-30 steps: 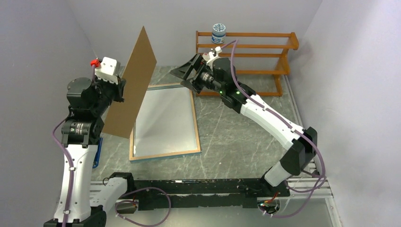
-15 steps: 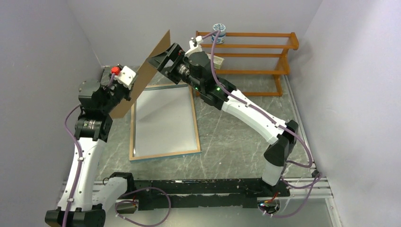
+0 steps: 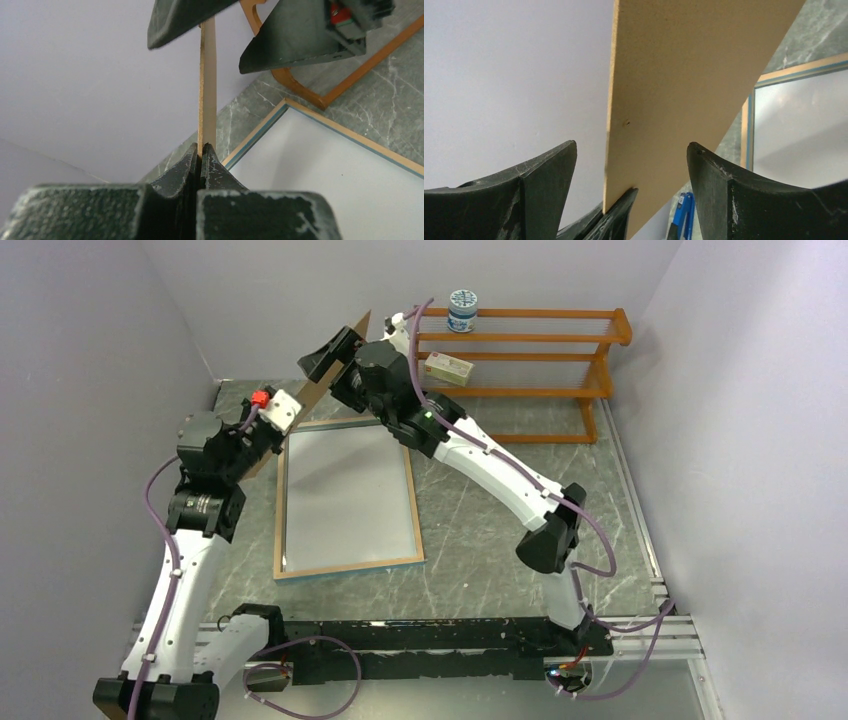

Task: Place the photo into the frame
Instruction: Turn over the photo frame item at the center of the board.

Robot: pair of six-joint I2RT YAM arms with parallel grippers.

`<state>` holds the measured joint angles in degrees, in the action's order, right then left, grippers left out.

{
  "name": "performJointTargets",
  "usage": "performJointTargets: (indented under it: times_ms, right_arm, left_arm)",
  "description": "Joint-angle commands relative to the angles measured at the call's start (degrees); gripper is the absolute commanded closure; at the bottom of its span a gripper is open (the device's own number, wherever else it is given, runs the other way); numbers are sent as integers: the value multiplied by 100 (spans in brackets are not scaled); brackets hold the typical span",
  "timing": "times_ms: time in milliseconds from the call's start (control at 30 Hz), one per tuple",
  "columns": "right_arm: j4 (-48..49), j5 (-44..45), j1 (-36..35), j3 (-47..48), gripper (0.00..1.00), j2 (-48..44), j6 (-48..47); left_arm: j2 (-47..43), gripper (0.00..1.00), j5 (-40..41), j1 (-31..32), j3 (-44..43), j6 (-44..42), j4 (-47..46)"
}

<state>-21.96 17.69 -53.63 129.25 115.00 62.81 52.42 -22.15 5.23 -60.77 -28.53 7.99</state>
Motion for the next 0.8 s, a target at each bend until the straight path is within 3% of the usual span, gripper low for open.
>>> performJointTargets:
  times_ms: [0,200,300,400,600,767]
  right_arm:
    - [-400,68,-16,422,18,165,9]
    - [-491,-340,-14,408,17,345,249]
    - [-515,-496,-13,496,22,456,351]
    - [-504,-503,-13,476,35,484,434]
    - [-239,-612,43,379,71,486,546]
    - [156,-718,124,6,91,356,783]
  left_arm:
    - [-173,97,64,85,-61,-544,-582]
    - [-185,97,242,219,-5,-1143,-462]
    - [-191,98,273,264,7,-1280,-402]
    - [-267,97,318,316,175,-1407,-528]
    - [-307,97,515,474,204,-1432,-302]
    - [-530,97,662,555,386,-1305,-352]
